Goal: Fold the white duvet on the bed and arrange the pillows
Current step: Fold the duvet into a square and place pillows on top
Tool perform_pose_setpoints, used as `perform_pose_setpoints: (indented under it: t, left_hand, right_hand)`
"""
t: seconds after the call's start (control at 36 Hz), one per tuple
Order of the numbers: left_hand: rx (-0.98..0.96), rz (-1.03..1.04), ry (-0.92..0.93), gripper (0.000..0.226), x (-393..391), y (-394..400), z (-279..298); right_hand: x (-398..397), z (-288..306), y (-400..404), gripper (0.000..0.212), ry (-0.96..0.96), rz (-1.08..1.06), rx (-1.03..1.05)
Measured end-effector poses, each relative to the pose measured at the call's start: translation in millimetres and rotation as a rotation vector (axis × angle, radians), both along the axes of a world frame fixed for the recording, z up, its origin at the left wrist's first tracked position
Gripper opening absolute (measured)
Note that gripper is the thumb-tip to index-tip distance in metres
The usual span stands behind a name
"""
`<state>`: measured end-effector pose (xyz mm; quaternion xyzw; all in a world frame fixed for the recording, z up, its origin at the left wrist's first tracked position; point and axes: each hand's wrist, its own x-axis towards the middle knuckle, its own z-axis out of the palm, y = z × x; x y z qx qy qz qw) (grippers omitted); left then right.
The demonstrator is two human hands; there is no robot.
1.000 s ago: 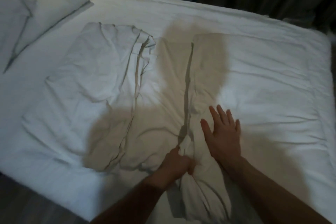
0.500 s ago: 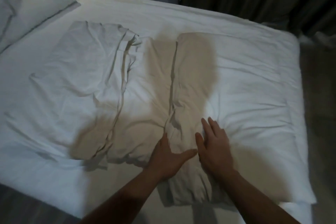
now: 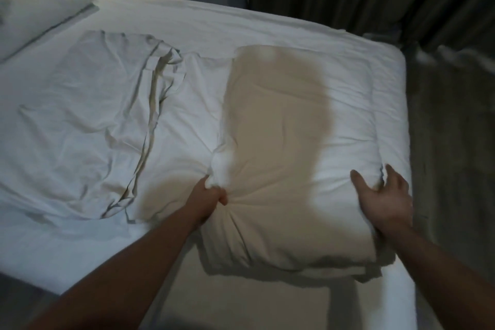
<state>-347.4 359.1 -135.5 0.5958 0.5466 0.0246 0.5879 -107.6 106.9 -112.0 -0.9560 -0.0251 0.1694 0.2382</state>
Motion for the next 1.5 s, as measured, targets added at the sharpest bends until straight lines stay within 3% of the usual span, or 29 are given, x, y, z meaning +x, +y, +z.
perform_pose_setpoints:
  t: [0.08,0.17,0.31,0.42,0.5,0.58,0.67,0.78,0.92,1.03,1.14,1.19,1.31,1.39,1.5]
  left_hand:
    - [0.087,-0.024,0.087,0.057,3,-8,6]
    - [0.365,-0.012,0.202,0.087,7,-26,21]
    - [0.809,-0.198,0.199,0.097,3,-43,31]
    - [0.871,-0.352,0.145,0.075,-1,-60,41]
    - [0.915,-0.467,0.101,0.068,-4,-75,48]
    - [0.787,-0.606,0.065,0.065,-6,-87,51]
    - [0.537,-0.799,0.082,0.084,-4,-98,71]
    - [0.427,-0.888,0.037,0.095,5,-114,115]
    - [0.505,-0.823,-0.001,0.122,10,-130,160]
    - [0.541,-0.67,-0.063,0.126,11,-129,194]
    - [0.558,-0.631,-0.004,0.131,9,-118,215]
    - [0.552,-0.6,0.039,0.133,5,-108,225]
    - [0.541,-0.504,0.001,0.124,-11,-76,244]
    - [0.496,-0.405,-0.077,0.113,-31,-45,255]
    - [0.458,-0.293,-0.103,0.103,-69,-3,267]
  right_hand:
    - [13,-3,-22,0.111,0.453,-0.235,0.174]
    - [14,-9,-39,0.095,0.707,-0.208,0.313]
    - [11,-9,-47,0.078,0.766,-0.159,0.436]
    - [18,-6,-54,0.087,0.807,-0.195,0.442]
    - [21,1,-50,0.062,0.772,-0.196,0.471]
    - [19,13,-43,0.052,0.727,-0.19,0.488]
    - [10,39,-34,0.036,0.651,-0.128,0.514]
    - [-2,80,-17,0.026,0.596,-0.058,0.581]
    - [-19,125,11,0.045,0.559,-0.042,0.616]
    - [-37,160,40,0.05,0.488,0.019,0.603]
    - [-55,190,68,0.079,0.403,0.113,0.53]
    - [-68,209,86,0.079,0.36,0.169,0.489]
    - [-91,238,128,0.059,0.266,0.274,0.403]
    - [-109,256,162,0.074,0.227,0.332,0.343]
    - [-147,285,217,0.07,0.187,0.476,0.281]
